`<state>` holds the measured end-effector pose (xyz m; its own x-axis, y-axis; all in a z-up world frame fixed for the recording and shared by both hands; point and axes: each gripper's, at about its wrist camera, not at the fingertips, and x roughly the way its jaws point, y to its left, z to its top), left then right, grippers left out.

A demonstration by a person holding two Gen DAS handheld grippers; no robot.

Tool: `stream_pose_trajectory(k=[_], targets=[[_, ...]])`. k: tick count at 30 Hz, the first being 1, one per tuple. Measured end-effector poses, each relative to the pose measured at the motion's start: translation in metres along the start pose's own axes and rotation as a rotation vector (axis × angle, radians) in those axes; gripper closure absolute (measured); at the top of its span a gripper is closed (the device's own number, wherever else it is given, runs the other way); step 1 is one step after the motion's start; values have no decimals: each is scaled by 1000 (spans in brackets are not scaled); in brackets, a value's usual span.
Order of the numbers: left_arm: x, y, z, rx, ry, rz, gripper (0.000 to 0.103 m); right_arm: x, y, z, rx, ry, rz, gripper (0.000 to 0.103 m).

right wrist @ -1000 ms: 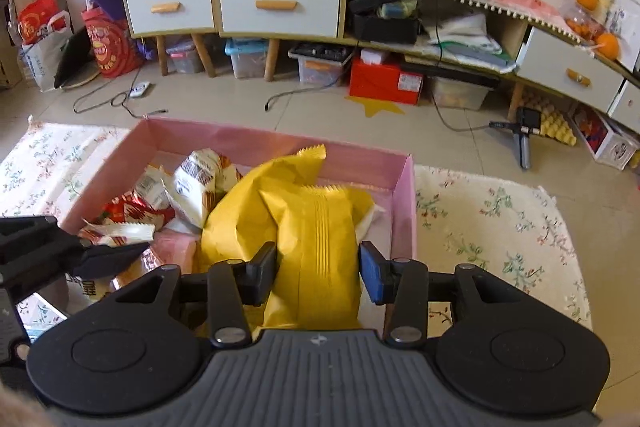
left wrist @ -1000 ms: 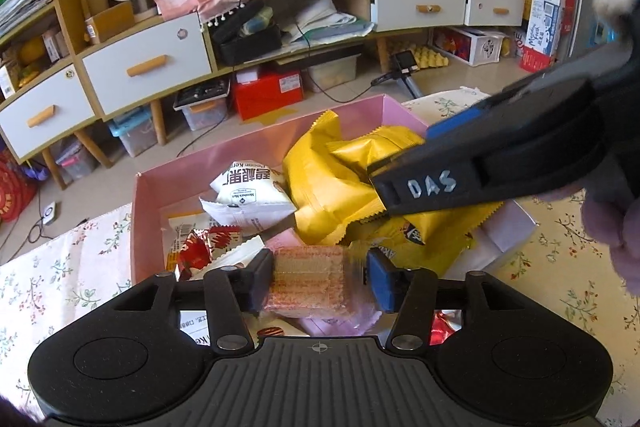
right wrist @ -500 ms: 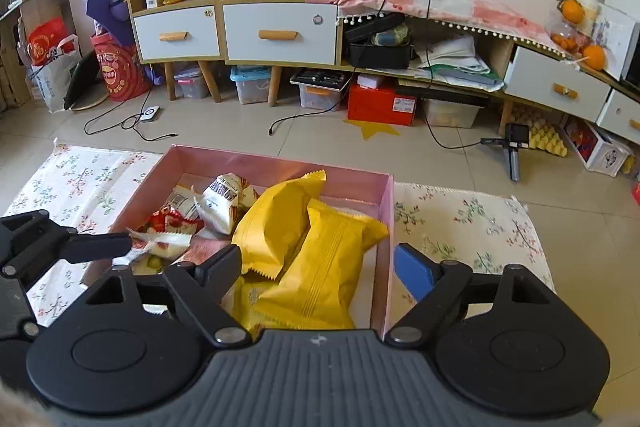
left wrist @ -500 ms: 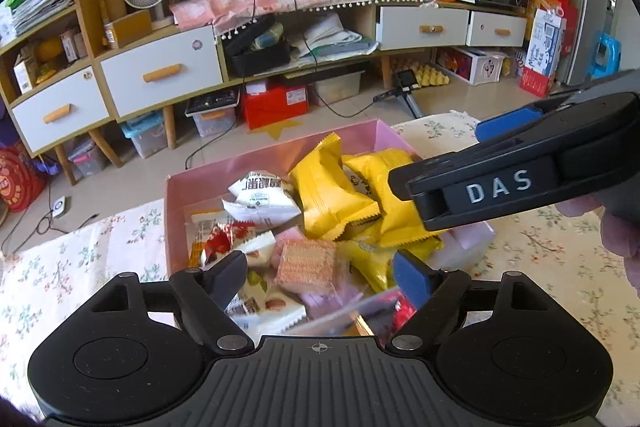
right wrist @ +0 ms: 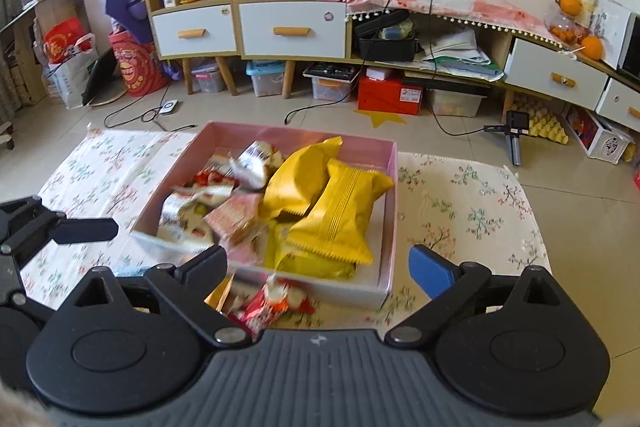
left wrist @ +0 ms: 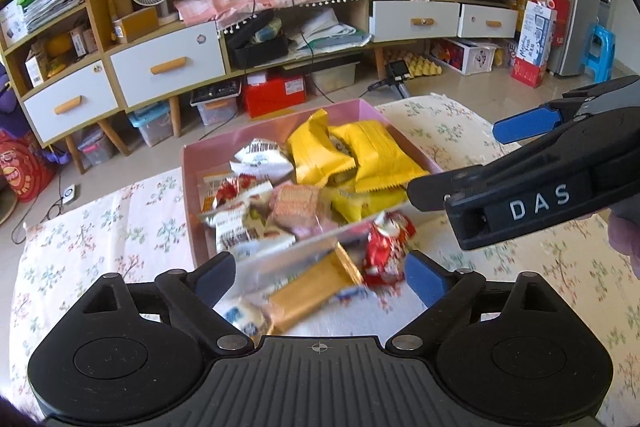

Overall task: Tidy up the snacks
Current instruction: 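Withdraw both grippers from the box toward the remaining snacks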

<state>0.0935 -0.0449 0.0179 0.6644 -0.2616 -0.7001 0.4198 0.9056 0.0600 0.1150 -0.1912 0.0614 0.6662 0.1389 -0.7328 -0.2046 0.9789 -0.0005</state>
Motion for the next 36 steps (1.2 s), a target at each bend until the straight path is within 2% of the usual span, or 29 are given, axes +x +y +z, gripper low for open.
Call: stream_pose_trajectory(k=[12, 16, 21, 27, 32, 36], targets=[[-28, -3, -35, 31, 11, 9, 5, -22, 11, -25, -55, -13, 32, 0], [-25, 6, -46, -5, 14, 12, 5, -21, 12, -34, -52, -14, 37, 0], [-20, 16, -66, 24, 13, 48, 2, -14, 11, -50, -67, -27, 31, 0], [-11, 34, -83, 20, 45, 72, 2, 4, 16, -67, -160, 33, -7, 0], [-3, 48, -92, 28, 49, 85, 2, 8, 19, -71, -203, 40, -8, 0], [5, 60, -93, 15, 47, 86, 2, 10, 21, -67, -190, 28, 8, 0]])
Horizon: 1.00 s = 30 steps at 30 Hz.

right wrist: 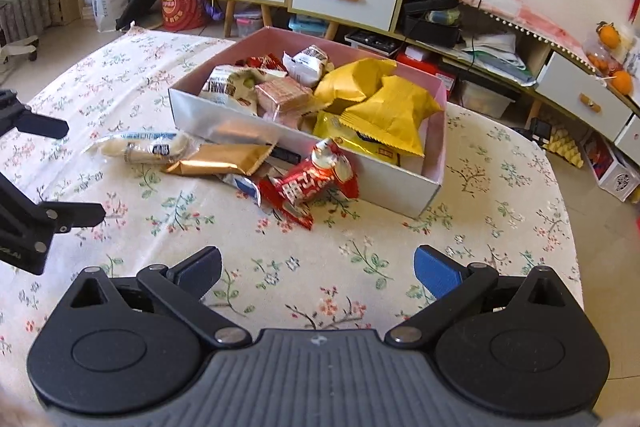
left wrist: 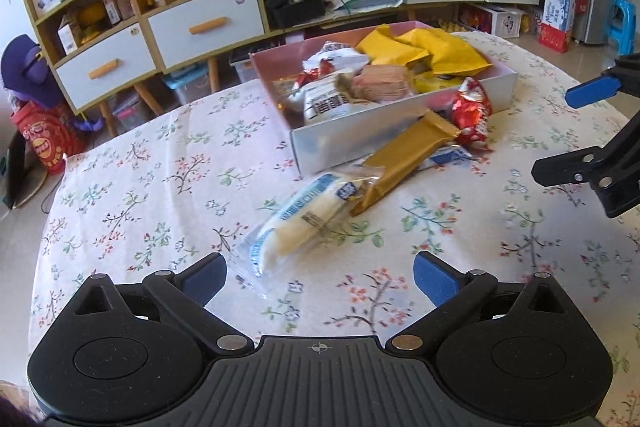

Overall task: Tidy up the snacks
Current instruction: 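Withdraw both grippers from the box toward the remaining snacks, then grasp the white bread-roll packet with the left gripper while the right gripper grasps the red candy packet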

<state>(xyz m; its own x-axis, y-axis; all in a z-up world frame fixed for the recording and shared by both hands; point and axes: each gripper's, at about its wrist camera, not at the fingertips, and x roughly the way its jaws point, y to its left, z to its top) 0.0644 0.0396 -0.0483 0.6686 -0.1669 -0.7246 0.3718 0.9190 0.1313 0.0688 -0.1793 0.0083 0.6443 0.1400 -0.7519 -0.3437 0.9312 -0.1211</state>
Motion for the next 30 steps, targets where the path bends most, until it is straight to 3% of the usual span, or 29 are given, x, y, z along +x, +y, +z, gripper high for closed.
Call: stream_pose_trajectory(k=[8, 12, 18, 20, 30], targets=[[19, 16, 12, -18, -23, 3, 5, 9, -7, 10, 104, -20, 23, 1], [30, 18, 19, -26, -30, -1, 17, 16, -16, 16, 185, -32, 29, 4], [47, 6, 24, 32, 4, -12, 36, 29, -30, 22, 336, -23, 59, 16], [51, 2, 24, 56, 9, -1, 37, 33, -34, 23, 384, -13, 65, 22], [51, 0, 30, 10, 42, -33, 58, 54, -42, 21, 535, 49, 90, 45]])
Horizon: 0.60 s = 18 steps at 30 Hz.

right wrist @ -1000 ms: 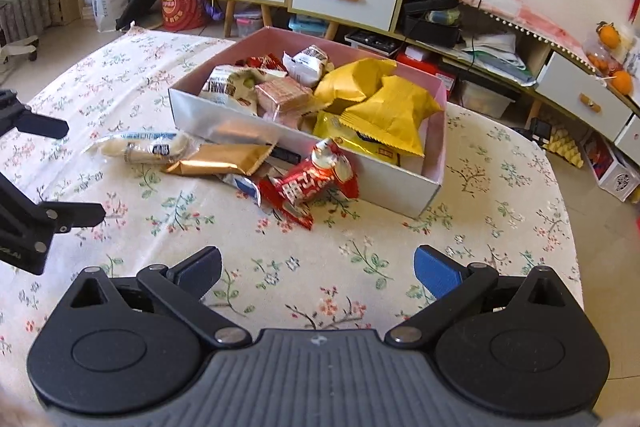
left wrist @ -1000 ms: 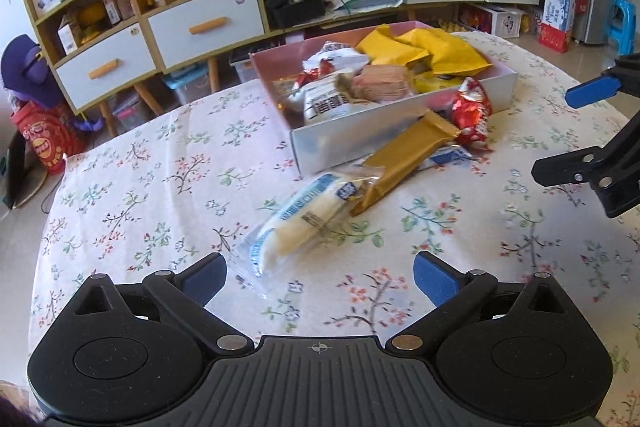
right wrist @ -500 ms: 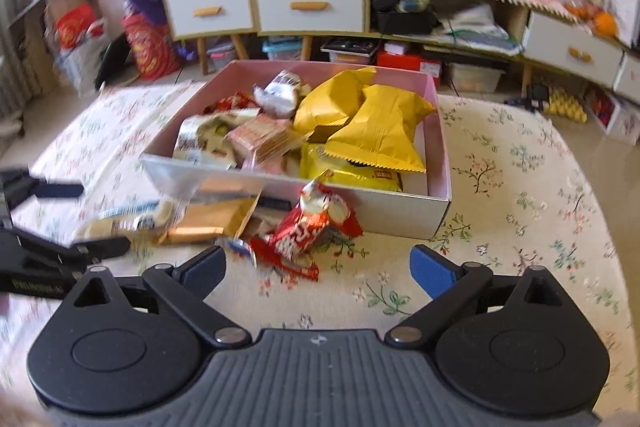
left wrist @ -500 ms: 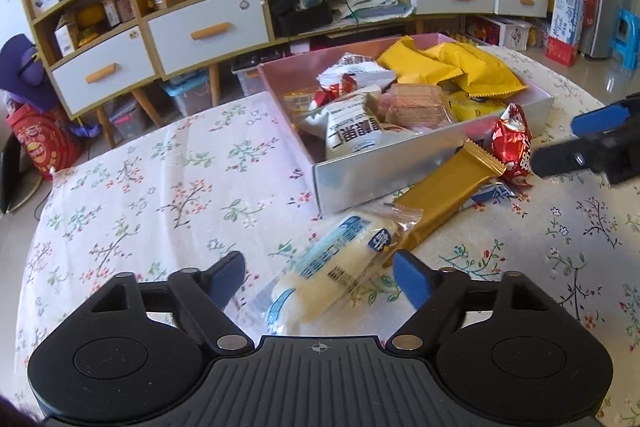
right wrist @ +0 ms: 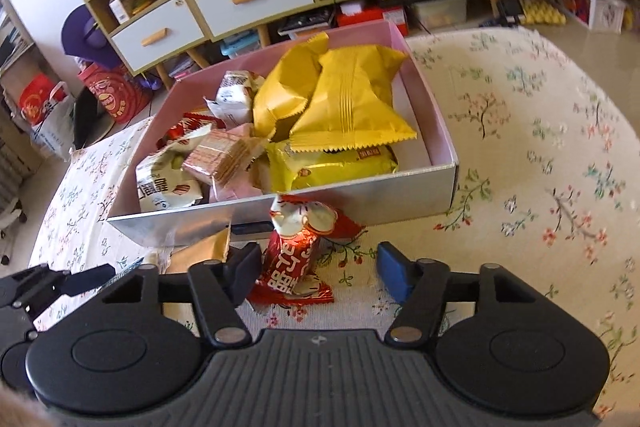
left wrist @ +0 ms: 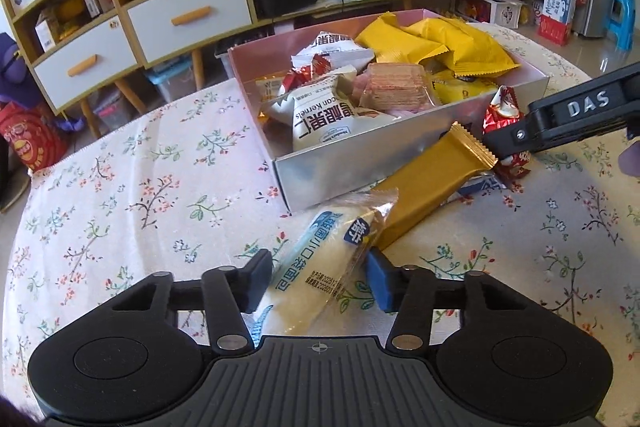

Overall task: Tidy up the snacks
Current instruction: 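Grasp the white bread-roll packet with the left gripper while the right gripper grasps the red candy packet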

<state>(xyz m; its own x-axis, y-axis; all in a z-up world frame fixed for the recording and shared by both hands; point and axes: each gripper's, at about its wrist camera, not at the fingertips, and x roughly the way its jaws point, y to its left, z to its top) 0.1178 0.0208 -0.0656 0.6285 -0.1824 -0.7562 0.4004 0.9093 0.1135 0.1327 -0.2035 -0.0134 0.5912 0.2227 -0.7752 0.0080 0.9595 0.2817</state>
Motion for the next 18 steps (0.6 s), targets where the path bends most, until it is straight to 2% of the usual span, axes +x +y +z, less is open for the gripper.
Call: stream_pose_trajectory(k=[8, 11, 18], targets=[[-5, -5, 1, 3, 34, -9, 74, -2, 10, -3, -72, 16, -16, 76], [-7, -7, 0, 4, 45, -3, 76, -4, 14, -4, -114, 24, -24, 80], [-12, -4, 0, -20, 68, 1, 81, -9, 18, -6, -184, 51, -38, 80]])
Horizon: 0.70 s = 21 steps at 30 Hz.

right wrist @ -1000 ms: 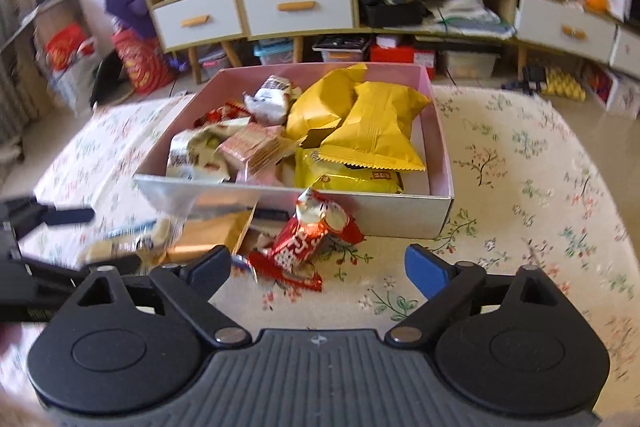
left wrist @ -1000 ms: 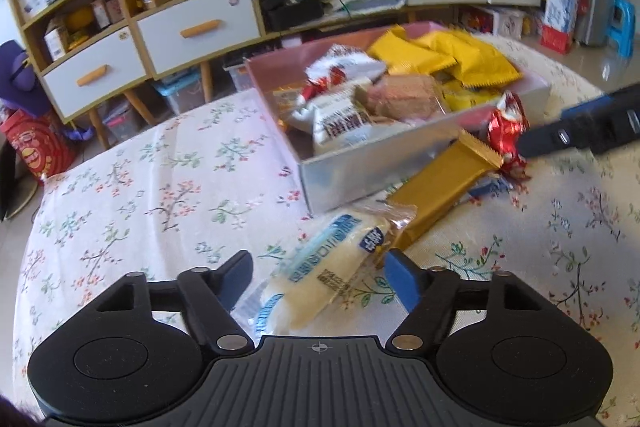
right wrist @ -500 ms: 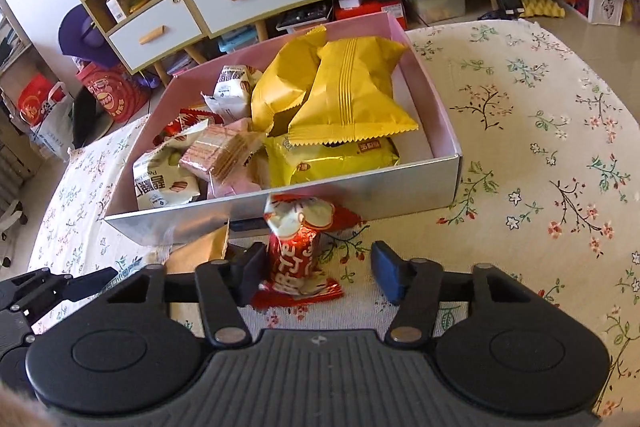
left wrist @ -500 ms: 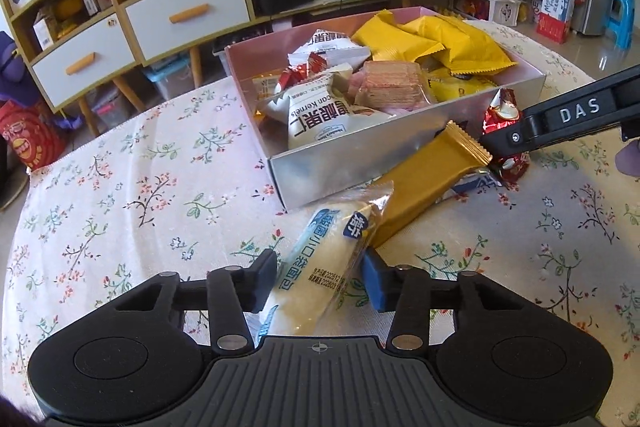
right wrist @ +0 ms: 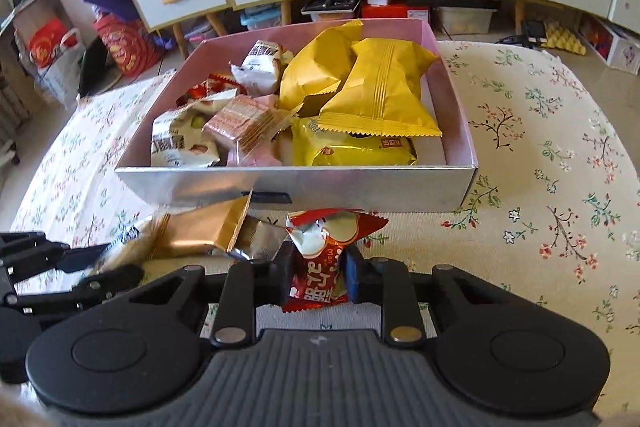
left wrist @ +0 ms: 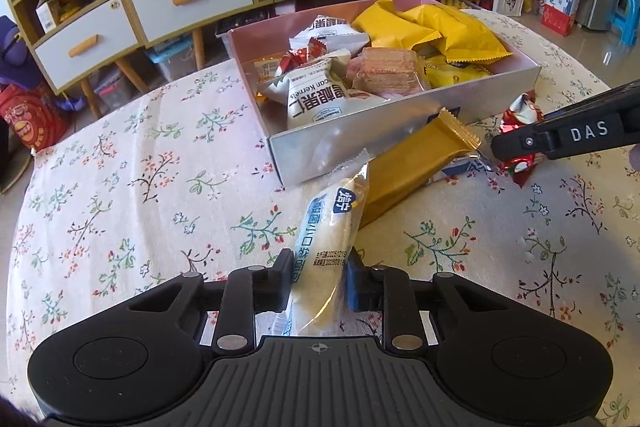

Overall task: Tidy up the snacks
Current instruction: 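Grasp the white bread-roll packet with the left gripper while the right gripper grasps the red candy packet, then lift and carry the bread-roll and red candy packets over the box with both grippers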

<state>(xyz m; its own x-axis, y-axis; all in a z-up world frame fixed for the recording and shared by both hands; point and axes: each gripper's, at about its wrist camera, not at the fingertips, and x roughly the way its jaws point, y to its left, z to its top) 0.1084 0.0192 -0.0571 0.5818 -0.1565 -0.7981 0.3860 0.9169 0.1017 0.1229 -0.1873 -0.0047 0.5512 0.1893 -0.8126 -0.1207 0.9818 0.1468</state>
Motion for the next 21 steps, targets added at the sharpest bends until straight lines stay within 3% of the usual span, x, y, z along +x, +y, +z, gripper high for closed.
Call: stream_pose_trajectory(k=[16, 21], targets=[[-14, 2, 2, -67, 24, -24, 87, -15, 4, 0, -58, 11, -11, 80], [-18, -4, -1, -41, 56, -24, 87, -16, 6, -1, -75, 33, 2, 80]])
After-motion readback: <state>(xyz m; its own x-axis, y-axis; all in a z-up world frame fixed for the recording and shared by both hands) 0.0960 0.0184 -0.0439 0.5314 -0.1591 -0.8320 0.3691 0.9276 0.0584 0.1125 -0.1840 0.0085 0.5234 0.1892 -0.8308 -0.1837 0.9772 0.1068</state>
